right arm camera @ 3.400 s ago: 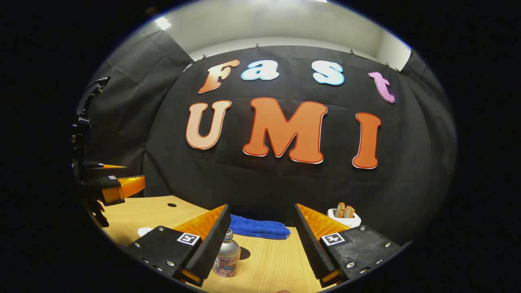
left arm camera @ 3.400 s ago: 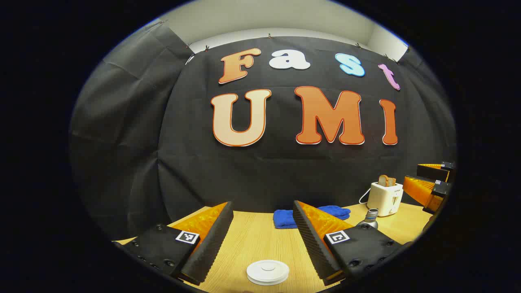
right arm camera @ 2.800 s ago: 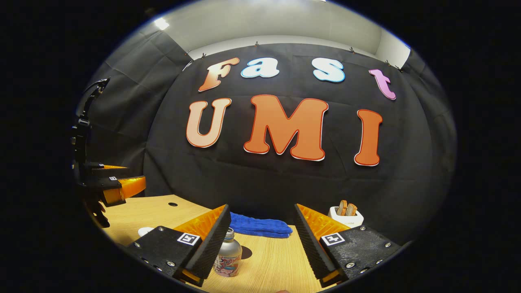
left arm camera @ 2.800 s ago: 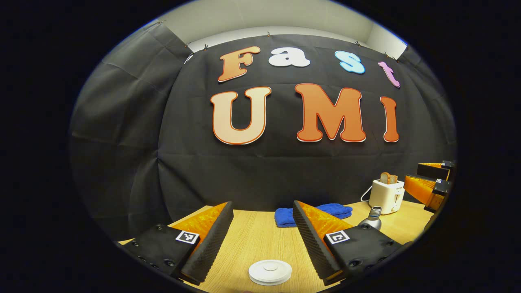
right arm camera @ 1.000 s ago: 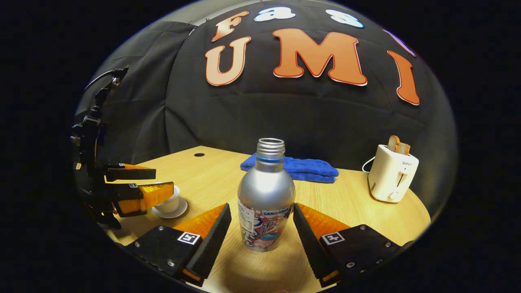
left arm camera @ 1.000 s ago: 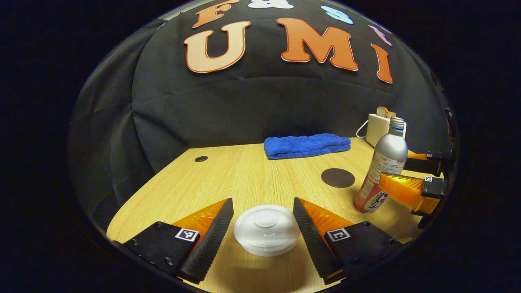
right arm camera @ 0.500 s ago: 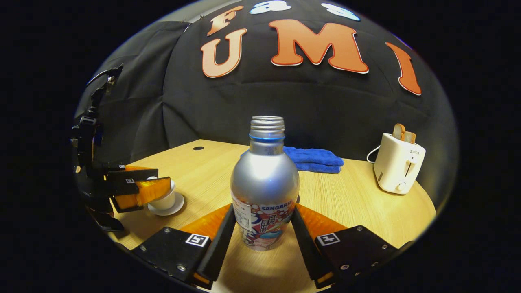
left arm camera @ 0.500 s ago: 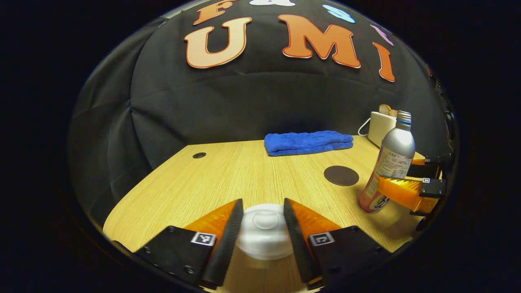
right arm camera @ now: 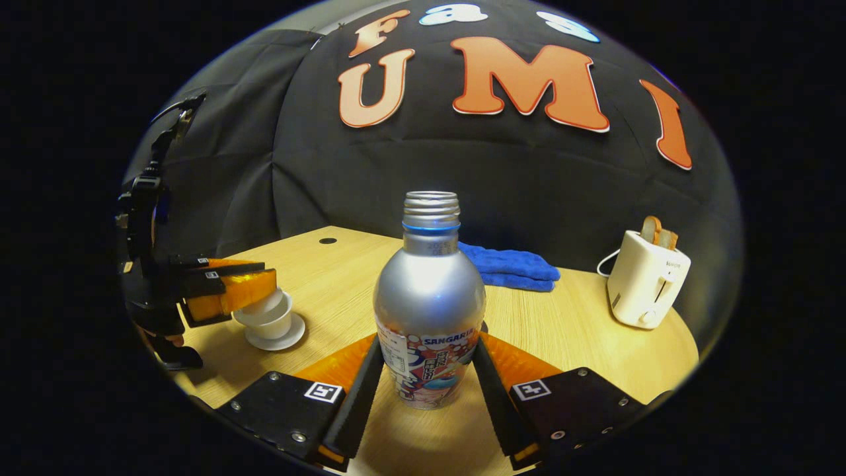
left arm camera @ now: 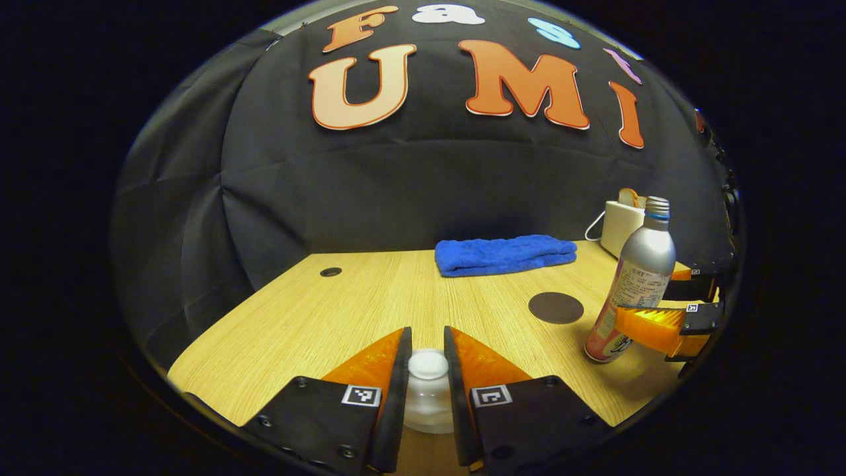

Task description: Open the teacup lid with one hand, grasp the water bottle and pour water into the teacup with the other hand; after pouring, place the water bottle on the coaster and then close the teacup lid.

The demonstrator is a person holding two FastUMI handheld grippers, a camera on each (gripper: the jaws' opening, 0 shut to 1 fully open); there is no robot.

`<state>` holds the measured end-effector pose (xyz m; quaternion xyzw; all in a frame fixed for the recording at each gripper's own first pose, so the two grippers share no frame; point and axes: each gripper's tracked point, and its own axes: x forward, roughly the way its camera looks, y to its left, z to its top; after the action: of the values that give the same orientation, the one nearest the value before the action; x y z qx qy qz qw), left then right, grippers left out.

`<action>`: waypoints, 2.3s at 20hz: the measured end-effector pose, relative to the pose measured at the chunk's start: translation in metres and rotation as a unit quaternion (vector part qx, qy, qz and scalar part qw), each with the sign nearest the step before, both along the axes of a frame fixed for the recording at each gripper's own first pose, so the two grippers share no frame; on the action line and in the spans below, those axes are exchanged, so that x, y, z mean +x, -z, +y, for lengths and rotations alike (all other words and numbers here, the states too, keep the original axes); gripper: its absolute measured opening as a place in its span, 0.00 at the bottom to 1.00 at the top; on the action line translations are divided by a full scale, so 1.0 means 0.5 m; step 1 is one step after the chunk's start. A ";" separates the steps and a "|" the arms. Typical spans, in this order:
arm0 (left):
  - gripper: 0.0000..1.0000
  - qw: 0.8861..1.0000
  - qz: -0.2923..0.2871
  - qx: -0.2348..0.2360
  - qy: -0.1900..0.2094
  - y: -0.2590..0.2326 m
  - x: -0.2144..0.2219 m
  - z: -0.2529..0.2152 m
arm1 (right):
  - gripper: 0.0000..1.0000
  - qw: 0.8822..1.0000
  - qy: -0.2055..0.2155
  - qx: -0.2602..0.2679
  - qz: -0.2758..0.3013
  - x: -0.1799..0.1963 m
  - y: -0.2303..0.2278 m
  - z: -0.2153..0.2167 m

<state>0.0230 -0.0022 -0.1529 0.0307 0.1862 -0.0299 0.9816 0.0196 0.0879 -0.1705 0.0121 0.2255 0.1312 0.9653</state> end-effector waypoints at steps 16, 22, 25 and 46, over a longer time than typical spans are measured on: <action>0.36 0.997 -0.051 -0.005 -0.058 -0.071 -0.067 0.170 | 0.78 0.972 -0.089 -0.213 -0.040 -0.009 -0.071 0.020; 0.36 0.995 -0.061 -0.001 -0.083 -0.088 -0.086 0.231 | 0.78 0.939 -0.132 -0.314 -0.045 0.002 -0.054 0.030; 0.36 0.994 -0.061 0.002 -0.086 -0.096 -0.092 0.249 | 0.77 0.920 -0.138 -0.363 -0.050 0.018 -0.056 0.028; 0.33 0.994 -0.065 0.003 -0.091 -0.107 -0.093 0.275 | 0.77 0.783 -0.211 -0.559 -0.172 0.064 -0.126 0.095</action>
<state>-0.0233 0.1354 -0.0993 0.0181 0.1241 0.0621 0.9902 0.0515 0.1354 -0.1076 -0.6008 0.0868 0.1828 0.7734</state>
